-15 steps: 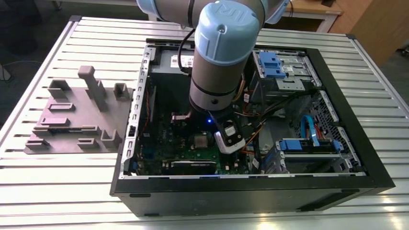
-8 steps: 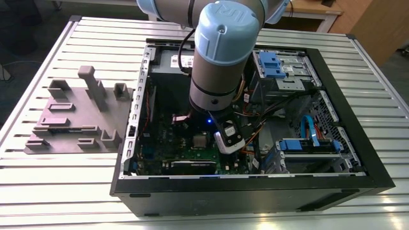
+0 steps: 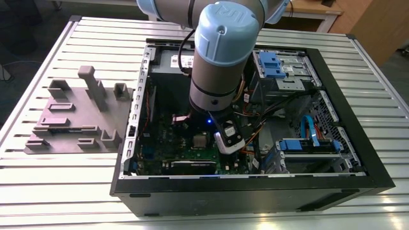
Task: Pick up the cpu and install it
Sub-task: 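Place the cpu into insertion slot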
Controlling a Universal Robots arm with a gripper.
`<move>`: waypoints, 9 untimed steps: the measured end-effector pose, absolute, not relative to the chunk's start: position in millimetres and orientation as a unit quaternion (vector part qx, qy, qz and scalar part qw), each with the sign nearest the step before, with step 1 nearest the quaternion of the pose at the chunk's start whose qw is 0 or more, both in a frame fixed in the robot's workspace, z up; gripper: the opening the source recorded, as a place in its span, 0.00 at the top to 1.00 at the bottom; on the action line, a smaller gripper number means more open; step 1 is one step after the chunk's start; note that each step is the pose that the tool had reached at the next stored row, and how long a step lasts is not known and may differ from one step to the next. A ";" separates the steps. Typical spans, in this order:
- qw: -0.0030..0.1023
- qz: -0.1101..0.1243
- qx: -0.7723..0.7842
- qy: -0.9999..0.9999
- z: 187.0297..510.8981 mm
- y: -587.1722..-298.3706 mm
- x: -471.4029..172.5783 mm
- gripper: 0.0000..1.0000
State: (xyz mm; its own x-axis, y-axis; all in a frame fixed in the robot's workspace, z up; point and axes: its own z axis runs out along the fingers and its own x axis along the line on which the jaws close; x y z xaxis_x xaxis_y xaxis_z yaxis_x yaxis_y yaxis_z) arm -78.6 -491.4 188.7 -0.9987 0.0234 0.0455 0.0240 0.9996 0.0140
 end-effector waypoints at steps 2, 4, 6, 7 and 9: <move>0.023 -0.007 -0.012 -1.000 188.5 -491.4 -78.7 0.47; 0.023 -0.007 -0.012 -1.000 188.1 -491.4 -78.7 0.47; 0.023 -0.007 -0.012 -1.000 187.9 -491.5 -79.4 0.47; 0.023 -0.007 -0.012 -1.000 187.9 -491.6 -80.1 0.47; 0.023 -0.007 -0.012 -1.000 187.9 -491.6 -80.5 0.47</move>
